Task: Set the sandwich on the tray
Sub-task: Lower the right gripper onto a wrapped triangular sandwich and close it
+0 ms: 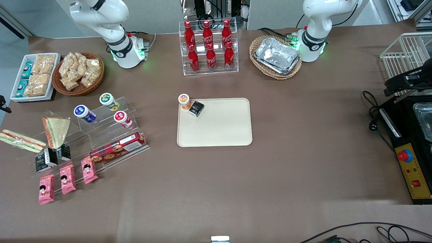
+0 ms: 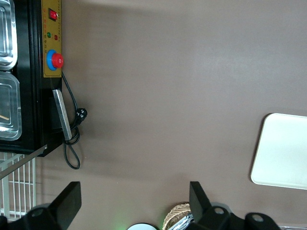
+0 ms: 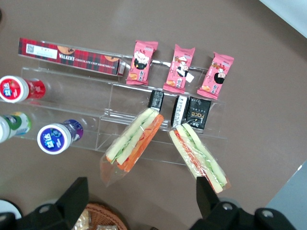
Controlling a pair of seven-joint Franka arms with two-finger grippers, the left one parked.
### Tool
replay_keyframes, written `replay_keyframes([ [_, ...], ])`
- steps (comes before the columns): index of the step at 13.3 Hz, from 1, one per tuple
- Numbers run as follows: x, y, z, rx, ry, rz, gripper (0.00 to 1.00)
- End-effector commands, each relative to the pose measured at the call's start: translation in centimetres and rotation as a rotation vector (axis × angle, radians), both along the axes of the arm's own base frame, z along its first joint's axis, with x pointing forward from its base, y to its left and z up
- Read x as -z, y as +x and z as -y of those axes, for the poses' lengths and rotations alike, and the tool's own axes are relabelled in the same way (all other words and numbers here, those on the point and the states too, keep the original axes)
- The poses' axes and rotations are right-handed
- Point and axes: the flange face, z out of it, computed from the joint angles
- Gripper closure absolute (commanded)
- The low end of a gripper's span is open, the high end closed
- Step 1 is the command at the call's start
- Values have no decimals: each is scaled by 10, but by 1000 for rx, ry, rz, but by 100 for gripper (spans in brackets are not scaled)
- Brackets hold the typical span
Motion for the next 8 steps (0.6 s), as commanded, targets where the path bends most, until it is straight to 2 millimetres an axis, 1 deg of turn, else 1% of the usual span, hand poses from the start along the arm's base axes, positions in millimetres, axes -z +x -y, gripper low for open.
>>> replay_keyframes([
  [1, 20, -1, 11, -121, 20, 15, 0],
  [2, 34, -5, 22, -139, 17, 17, 0],
  [3, 46, -6, 26, -167, 12, 22, 0],
  [5, 60, -6, 33, -205, 4, 26, 0],
  [8, 79, -1, 51, -267, -24, 26, 0],
])
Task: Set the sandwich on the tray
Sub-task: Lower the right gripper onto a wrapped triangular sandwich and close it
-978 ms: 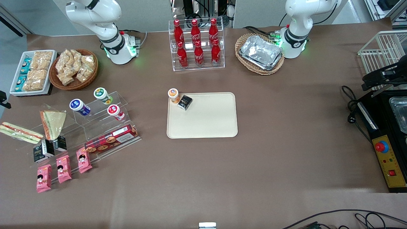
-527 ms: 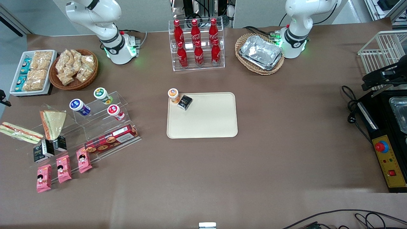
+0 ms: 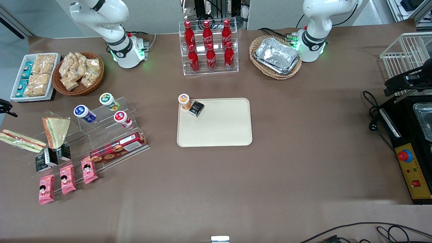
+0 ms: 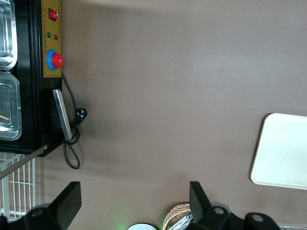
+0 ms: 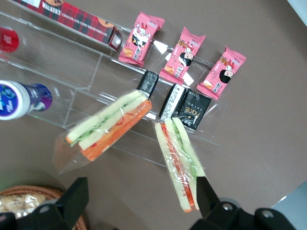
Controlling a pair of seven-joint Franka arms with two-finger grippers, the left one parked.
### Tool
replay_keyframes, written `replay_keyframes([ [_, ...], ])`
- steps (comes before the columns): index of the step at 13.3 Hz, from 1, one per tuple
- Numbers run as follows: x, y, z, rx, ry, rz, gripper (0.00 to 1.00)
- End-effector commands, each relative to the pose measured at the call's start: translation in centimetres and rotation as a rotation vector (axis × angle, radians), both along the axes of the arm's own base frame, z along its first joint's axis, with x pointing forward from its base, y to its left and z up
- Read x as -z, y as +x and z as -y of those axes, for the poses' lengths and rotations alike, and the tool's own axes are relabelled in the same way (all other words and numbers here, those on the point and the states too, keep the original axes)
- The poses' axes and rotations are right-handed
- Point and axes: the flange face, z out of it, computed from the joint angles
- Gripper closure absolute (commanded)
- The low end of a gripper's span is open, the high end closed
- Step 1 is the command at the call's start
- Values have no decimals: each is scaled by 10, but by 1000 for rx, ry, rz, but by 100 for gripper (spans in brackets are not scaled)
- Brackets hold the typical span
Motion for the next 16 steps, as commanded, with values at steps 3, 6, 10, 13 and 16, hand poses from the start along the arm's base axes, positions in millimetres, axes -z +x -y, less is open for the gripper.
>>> replay_keyframes([
  [3, 40, 5, 36, -136, 40, 48, 0],
  [6, 58, 9, 49, -153, 22, 53, 0],
  [10, 74, 18, 55, -191, -14, 62, 0],
  [13, 86, 18, 66, -198, -16, 69, 0],
  [16, 94, 17, 74, -205, -23, 72, 0],
])
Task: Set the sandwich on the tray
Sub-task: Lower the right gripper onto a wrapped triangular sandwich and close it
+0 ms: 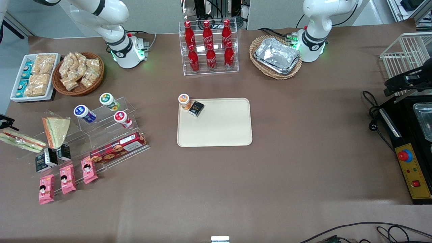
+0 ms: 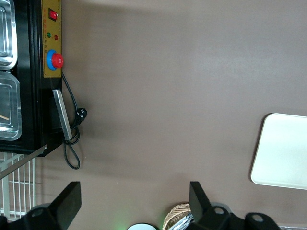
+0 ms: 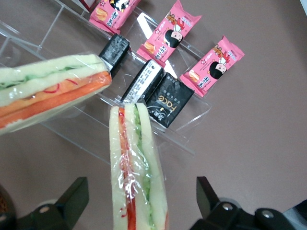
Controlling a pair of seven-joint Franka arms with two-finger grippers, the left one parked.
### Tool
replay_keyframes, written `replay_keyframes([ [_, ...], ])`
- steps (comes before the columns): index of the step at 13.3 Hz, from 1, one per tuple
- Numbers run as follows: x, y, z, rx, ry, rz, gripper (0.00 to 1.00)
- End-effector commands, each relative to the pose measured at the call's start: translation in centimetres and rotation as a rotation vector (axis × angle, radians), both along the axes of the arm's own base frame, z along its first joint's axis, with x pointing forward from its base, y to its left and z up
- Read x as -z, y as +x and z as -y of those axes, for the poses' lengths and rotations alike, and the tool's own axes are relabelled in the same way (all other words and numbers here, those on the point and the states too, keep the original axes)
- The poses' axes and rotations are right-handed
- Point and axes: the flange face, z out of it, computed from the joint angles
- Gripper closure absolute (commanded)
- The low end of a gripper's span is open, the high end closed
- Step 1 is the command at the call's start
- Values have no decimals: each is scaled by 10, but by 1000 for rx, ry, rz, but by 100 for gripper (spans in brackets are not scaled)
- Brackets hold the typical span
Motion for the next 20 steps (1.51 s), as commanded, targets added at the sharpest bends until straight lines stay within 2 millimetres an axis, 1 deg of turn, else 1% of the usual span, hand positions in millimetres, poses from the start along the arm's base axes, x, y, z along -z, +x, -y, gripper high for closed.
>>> replay_keyframes([
  [1, 8, 1, 14, -22, -2, 27, 0],
  [4, 20, 0, 22, -47, 7, 38, 0],
  [6, 25, 3, 25, -59, -8, 48, 0],
  [7, 32, 4, 26, -68, -11, 43, 0],
  [8, 36, 0, 32, -59, -12, 40, 0],
  [10, 45, -4, 31, -53, 0, 30, 0],
  [13, 79, -22, 28, -9, 23, 41, 0],
  [15, 82, -23, 26, 3, 21, 47, 0],
  [16, 83, -22, 25, 17, 27, 45, 3],
  [17, 83, -23, 24, 53, 39, 46, 21],
  [19, 80, -20, 19, 101, 53, 42, 74],
  [20, 80, -20, 19, 134, 58, 39, 96],
])
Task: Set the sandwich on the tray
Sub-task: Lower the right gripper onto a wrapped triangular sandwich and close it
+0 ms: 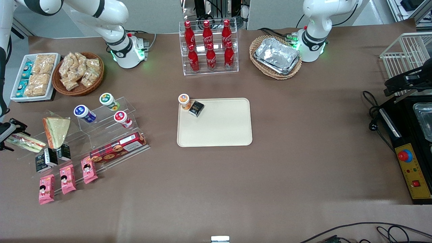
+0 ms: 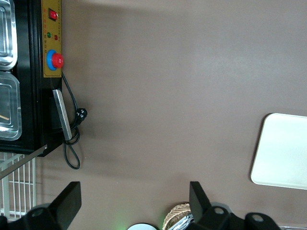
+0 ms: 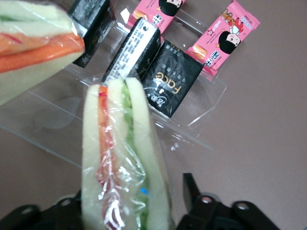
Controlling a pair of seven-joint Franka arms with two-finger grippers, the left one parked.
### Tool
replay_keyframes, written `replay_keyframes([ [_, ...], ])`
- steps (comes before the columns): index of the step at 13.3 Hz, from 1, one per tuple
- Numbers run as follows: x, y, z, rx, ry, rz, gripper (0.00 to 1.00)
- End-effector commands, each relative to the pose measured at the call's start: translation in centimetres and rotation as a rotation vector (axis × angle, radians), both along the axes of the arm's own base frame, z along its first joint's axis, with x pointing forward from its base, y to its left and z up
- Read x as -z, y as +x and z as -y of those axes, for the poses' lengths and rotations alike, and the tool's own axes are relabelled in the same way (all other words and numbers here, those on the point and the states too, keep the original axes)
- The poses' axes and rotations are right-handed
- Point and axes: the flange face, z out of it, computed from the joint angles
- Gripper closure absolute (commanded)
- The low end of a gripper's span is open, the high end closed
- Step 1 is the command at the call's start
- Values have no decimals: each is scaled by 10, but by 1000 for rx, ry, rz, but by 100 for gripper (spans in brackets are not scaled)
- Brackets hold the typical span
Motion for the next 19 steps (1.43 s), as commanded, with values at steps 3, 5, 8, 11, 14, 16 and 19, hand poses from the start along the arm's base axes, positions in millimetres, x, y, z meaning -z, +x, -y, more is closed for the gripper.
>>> replay_keyframes([
  [3, -5, 4, -10, 134, 36, 19, 100],
  [5, -28, 16, -10, 129, 31, 42, 100],
  [8, -74, 33, -13, 188, 58, 30, 100],
  [11, -124, 44, -20, 243, 83, 19, 100],
  [14, -156, 46, -46, 351, 115, -40, 100],
  [16, -172, 51, -75, 407, 108, -58, 100],
  [19, -193, 62, -138, 559, 119, -86, 100],
])
